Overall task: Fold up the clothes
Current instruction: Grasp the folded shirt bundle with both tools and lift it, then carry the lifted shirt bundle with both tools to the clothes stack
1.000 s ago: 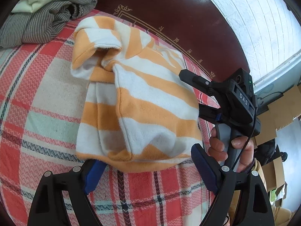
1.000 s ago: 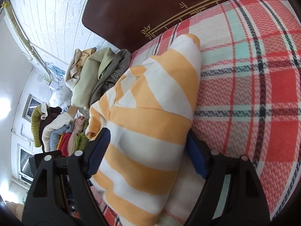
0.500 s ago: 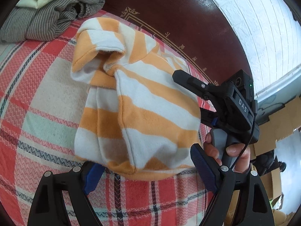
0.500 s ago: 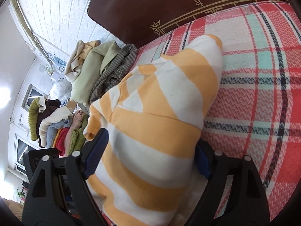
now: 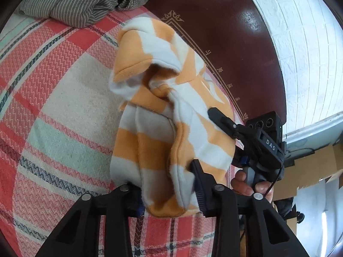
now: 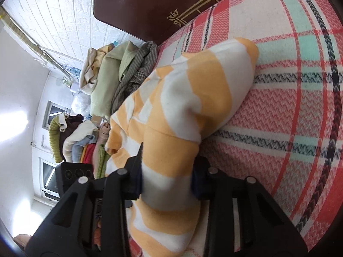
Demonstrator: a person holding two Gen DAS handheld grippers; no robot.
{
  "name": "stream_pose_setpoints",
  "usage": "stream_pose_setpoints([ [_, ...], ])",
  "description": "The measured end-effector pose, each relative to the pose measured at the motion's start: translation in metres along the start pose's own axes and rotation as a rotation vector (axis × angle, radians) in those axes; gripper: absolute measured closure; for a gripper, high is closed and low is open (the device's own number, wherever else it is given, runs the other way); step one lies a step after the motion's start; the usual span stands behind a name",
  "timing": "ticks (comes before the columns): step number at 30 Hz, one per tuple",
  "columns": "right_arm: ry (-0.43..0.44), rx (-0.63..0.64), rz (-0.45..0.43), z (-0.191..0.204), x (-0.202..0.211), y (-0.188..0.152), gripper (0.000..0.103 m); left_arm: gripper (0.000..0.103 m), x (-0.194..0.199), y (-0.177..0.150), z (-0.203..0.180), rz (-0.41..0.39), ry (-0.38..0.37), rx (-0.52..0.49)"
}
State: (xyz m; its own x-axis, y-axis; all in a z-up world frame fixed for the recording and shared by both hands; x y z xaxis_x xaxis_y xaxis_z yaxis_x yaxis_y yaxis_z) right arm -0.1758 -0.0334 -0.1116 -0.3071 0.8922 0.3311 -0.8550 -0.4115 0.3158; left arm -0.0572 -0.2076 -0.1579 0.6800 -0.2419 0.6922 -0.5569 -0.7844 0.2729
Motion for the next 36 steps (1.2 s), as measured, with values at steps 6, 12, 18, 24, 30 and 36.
stream_pose_setpoints([
  [6, 0.043, 0.023, -0.047, 0.029, 0.013, -0.003, 0.069, 0.070, 0.013, 0.012, -0.018, -0.021, -0.028, -0.043],
  [12, 0.074, 0.082, -0.107, 0.072, 0.028, -0.004, 0.070, 0.071, 0.041, 0.026, -0.041, -0.066, -0.069, -0.099],
  [18, 0.101, 0.151, -0.161, 0.119, 0.034, -0.003, 0.070, 0.071, 0.082, 0.035, -0.048, -0.110, -0.105, -0.178],
  [24, 0.151, 0.221, -0.197, 0.165, 0.025, 0.007, 0.070, 0.071, 0.151, 0.053, -0.036, -0.168, -0.128, -0.240],
  [30, 0.178, 0.304, -0.199, 0.214, 0.001, 0.024, 0.070, 0.071, 0.188, 0.083, -0.037, -0.256, -0.090, -0.298],
  [36, 0.231, 0.362, -0.193, 0.251, -0.029, 0.043, 0.070, 0.071, 0.232, 0.110, -0.040, -0.358, -0.029, -0.341],
])
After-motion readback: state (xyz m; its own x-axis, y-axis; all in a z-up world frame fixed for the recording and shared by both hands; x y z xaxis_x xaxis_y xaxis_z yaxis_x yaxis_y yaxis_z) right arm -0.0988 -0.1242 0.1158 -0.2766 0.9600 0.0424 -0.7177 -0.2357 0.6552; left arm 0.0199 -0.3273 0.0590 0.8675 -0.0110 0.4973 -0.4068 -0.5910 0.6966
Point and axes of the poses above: each gripper's, at about its wrist camera, not at the fingertips, and x roughly against the way its jaws point, z to its left, y to its top, the point moved 1 cm from there along -x, roughly the way its jaws point, and after that the axes turned 7 degrees about y, right-handed, at the moved point
